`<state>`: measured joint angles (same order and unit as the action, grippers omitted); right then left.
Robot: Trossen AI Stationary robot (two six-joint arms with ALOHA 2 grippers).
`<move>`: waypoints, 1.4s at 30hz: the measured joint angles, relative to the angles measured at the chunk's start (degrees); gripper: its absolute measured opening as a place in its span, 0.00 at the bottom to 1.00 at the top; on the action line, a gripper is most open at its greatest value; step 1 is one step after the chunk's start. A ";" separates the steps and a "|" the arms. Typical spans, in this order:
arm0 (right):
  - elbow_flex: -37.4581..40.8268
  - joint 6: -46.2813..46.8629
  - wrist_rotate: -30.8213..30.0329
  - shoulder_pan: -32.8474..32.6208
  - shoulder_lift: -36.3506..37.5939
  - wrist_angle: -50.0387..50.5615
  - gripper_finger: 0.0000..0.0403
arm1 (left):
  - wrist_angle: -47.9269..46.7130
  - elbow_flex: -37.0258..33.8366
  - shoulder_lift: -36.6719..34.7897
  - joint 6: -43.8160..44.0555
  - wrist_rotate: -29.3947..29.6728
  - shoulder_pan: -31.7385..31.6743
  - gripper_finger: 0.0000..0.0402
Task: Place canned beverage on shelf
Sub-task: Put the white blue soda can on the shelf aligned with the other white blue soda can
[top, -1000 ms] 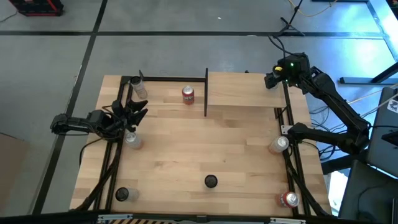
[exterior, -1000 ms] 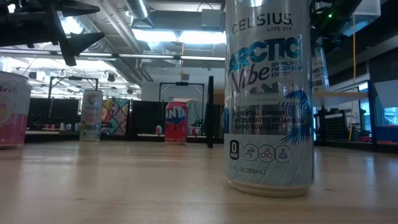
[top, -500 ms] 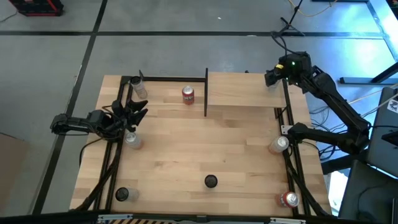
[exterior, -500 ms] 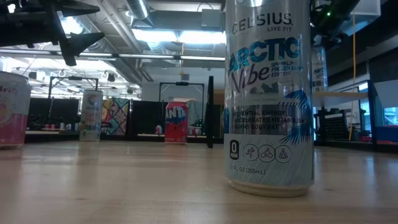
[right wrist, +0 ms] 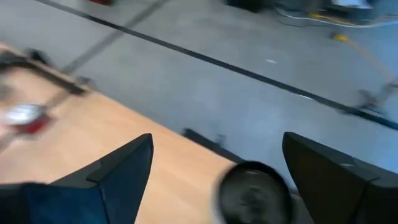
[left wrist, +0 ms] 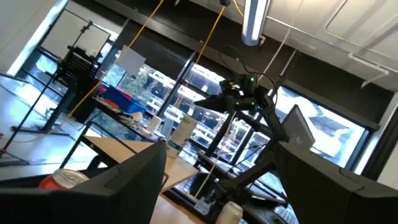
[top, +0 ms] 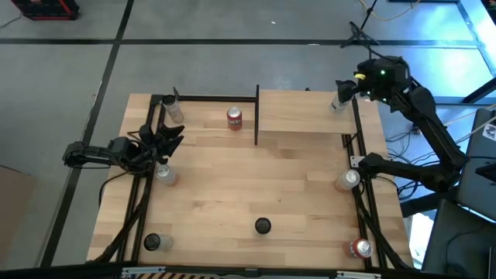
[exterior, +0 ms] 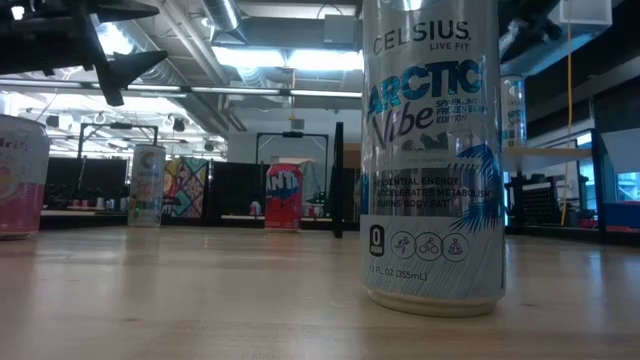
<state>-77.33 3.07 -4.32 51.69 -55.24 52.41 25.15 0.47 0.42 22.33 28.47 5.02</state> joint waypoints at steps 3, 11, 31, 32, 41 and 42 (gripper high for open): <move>-0.90 2.28 6.58 -2.63 0.02 -0.27 0.86 | -0.03 0.42 0.14 0.06 -0.64 0.00 0.73; -0.91 5.74 9.74 -19.57 -2.41 -1.33 0.86 | 0.07 2.81 4.91 -0.82 -5.50 0.02 0.73; -0.83 13.23 9.40 -47.33 -16.34 -6.13 0.86 | -0.33 15.41 29.25 -0.21 -16.58 0.10 0.73; -0.82 13.23 9.47 -48.37 -16.88 -6.13 0.86 | -0.34 16.18 30.80 -0.15 -17.19 0.28 0.73; -0.82 17.38 8.91 -58.73 -19.29 -6.22 0.86 | -0.53 22.85 43.91 0.91 -16.84 6.51 0.73; -0.82 17.73 8.50 -60.00 -19.37 -6.29 0.86 | -0.51 23.80 45.57 1.17 -16.59 7.44 0.73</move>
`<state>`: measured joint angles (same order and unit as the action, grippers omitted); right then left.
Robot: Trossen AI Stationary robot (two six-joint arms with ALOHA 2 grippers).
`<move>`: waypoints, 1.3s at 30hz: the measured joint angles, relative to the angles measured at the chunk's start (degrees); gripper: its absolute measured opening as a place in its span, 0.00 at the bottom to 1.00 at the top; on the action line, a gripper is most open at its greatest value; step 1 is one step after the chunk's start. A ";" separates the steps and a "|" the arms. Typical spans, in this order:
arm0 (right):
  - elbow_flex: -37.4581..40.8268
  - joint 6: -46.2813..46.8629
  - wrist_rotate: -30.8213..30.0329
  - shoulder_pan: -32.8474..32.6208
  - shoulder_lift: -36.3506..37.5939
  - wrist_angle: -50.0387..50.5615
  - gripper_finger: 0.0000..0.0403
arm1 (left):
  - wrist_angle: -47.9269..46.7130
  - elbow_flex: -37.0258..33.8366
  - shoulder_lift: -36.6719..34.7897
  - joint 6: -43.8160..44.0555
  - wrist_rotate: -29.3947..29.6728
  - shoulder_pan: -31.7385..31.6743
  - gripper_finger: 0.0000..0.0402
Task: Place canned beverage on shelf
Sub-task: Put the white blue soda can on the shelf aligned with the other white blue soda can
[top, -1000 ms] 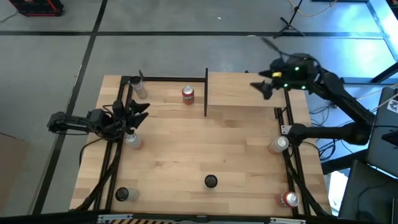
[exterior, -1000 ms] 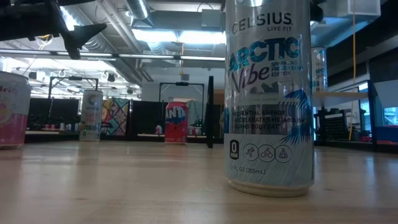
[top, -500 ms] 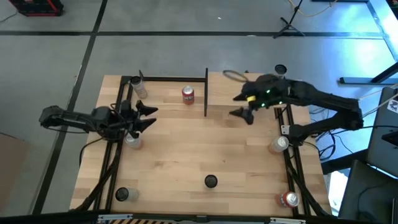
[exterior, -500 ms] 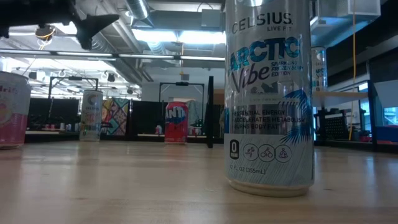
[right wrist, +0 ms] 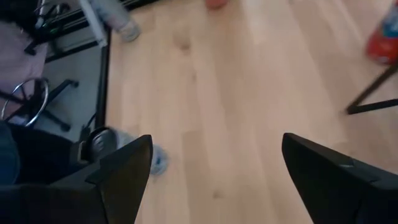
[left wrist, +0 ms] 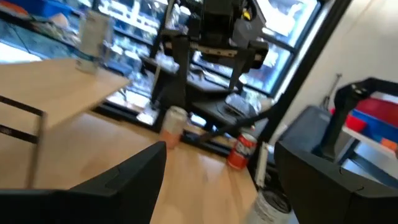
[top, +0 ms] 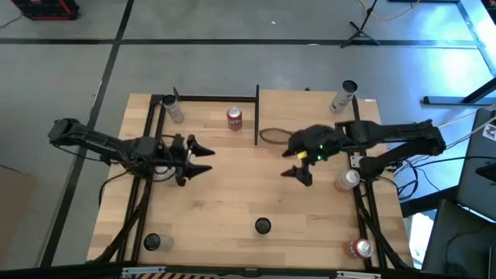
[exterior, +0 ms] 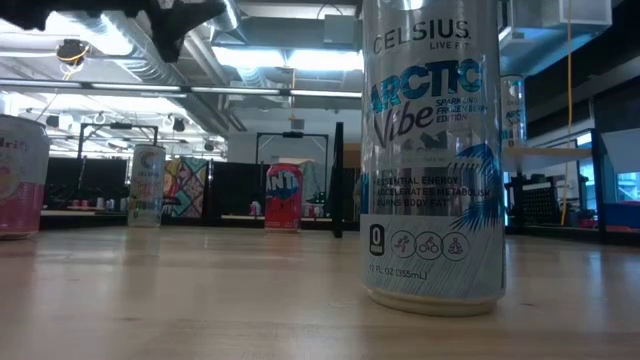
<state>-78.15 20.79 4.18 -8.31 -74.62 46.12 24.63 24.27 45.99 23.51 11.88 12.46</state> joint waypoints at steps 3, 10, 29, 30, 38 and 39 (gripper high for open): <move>0.00 1.59 -1.67 -4.02 0.00 -0.10 0.86 | 0.01 2.99 5.03 -0.04 0.69 2.85 0.73; 0.02 4.79 -7.57 -12.76 -0.33 -5.12 0.86 | -0.10 9.11 16.14 0.46 1.01 8.43 0.73; 0.02 7.62 -9.64 -21.46 -15.24 -20.29 0.86 | 0.06 16.42 27.67 7.73 13.89 22.49 0.73; 0.02 7.46 -9.70 -21.38 -16.04 -20.70 0.86 | 0.01 16.42 27.69 7.76 14.41 23.01 0.73; 0.02 7.28 -9.62 -21.36 -21.19 -23.04 0.86 | 0.10 16.42 27.68 7.87 17.64 25.13 0.73; 0.02 7.31 -9.63 -21.36 -21.56 -23.44 0.86 | 0.08 16.42 27.68 7.89 17.68 25.15 0.73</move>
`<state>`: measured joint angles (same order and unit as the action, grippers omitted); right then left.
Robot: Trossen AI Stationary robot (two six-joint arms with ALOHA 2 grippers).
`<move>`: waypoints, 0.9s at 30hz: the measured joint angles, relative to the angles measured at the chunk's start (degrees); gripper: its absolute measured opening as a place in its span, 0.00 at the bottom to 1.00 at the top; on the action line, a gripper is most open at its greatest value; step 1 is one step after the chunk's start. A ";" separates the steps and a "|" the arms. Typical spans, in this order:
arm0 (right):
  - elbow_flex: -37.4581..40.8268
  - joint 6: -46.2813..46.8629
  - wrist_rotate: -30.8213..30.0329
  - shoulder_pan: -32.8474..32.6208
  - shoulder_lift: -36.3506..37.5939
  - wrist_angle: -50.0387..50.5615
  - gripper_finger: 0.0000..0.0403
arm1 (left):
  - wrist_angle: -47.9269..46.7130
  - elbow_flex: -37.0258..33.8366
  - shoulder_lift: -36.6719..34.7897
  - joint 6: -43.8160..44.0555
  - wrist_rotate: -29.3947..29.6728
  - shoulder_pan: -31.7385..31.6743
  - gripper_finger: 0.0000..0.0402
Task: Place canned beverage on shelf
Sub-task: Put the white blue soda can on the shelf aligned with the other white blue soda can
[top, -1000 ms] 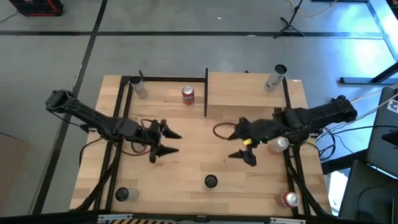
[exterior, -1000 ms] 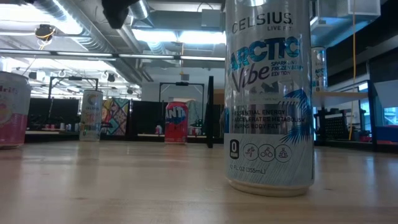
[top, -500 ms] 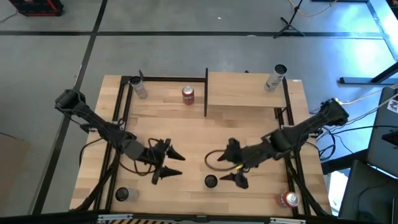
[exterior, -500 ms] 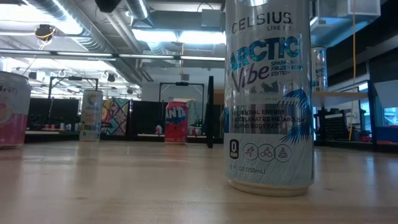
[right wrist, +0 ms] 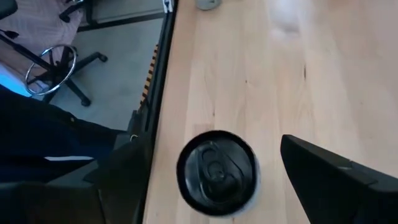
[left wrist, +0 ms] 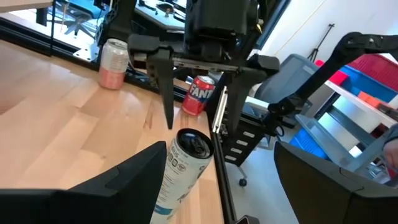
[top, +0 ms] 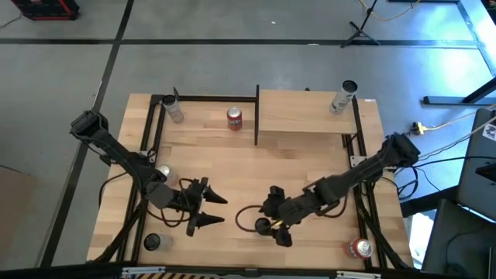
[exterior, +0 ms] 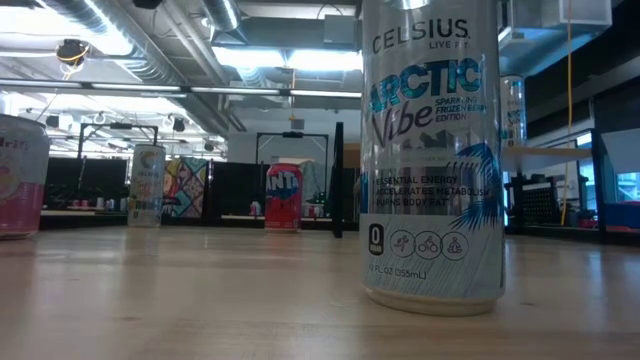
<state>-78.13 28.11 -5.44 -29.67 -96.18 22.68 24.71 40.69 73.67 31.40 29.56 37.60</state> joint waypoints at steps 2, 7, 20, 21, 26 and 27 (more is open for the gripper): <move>0.00 0.09 -0.52 0.00 -0.76 -0.39 0.86 | 0.00 0.00 0.00 0.00 0.06 0.00 0.73; 0.00 0.08 -1.50 0.00 -2.94 -0.14 0.86 | 0.55 -0.02 -0.02 0.25 0.31 -0.02 0.73; 0.00 0.34 -2.60 -0.37 -4.29 1.58 0.86 | 0.44 -0.02 -0.02 1.66 0.31 -0.02 0.73; 0.00 0.34 -2.57 -0.51 -4.50 1.28 0.86 | 0.46 -0.02 -0.02 1.66 0.30 -0.02 0.73; 0.00 0.43 -3.51 -1.46 -6.59 0.11 0.86 | 0.39 -0.02 -0.04 1.62 0.27 -0.02 0.73; 0.00 0.47 -4.09 -1.52 -6.89 -0.03 0.86 | 0.30 -0.02 -0.06 1.60 0.29 -0.02 0.73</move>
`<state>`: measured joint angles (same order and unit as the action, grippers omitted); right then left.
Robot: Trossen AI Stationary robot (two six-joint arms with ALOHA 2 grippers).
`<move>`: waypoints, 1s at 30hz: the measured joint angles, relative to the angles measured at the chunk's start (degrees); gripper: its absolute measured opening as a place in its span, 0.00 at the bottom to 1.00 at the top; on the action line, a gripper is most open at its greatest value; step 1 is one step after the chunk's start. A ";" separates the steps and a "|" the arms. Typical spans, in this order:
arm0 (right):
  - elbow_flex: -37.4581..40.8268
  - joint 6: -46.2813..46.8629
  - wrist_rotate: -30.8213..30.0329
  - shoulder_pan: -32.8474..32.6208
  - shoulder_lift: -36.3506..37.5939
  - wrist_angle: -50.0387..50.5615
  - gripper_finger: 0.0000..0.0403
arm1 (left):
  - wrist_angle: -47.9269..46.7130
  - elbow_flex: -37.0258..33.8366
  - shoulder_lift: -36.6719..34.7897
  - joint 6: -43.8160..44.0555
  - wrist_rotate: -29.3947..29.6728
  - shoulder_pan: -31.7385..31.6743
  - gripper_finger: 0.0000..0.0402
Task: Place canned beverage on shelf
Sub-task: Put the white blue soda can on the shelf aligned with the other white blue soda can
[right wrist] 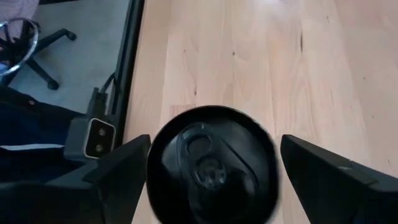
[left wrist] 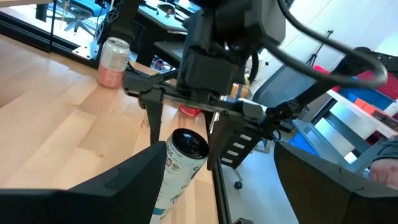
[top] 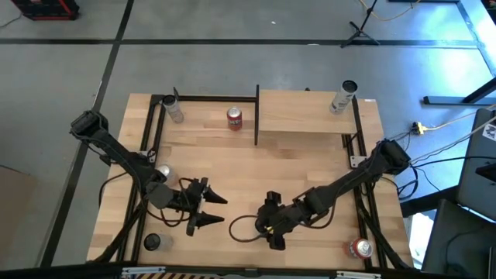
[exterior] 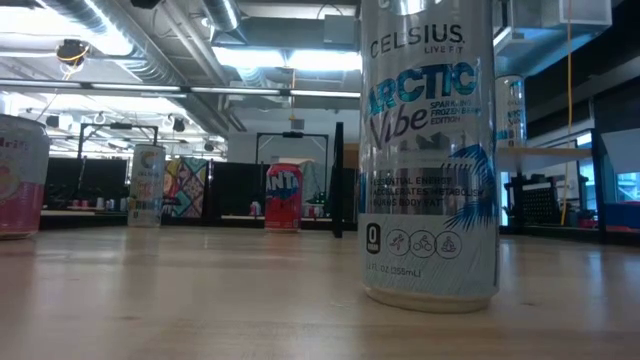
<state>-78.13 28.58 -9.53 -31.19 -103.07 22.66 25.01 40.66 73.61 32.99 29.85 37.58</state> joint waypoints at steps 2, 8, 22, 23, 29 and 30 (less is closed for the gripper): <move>0.00 0.22 -0.03 -0.04 -0.56 -0.12 0.86 | -0.11 -0.02 0.00 0.02 -0.01 0.00 0.73; 0.00 0.96 0.00 0.03 -0.74 0.08 0.69 | -0.10 -0.02 0.00 -0.04 -0.02 0.00 0.73; 0.10 0.84 1.61 0.00 7.18 6.26 0.57 | -0.08 -0.04 0.00 -0.10 0.04 -0.05 0.73; 0.09 0.99 1.43 0.01 8.50 7.34 0.57 | -0.09 -0.04 0.00 -0.11 0.07 -0.07 0.73; 0.04 1.26 -3.14 0.09 16.54 15.68 0.57 | -0.08 -0.07 0.00 -0.13 0.74 -0.07 0.73; 0.02 1.52 -3.94 0.09 17.95 17.38 0.57 | -0.08 -0.07 0.00 -0.13 0.79 -0.07 0.73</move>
<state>-78.11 30.10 -13.47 -31.09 -85.12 40.03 24.93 40.60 73.60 32.86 30.63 37.52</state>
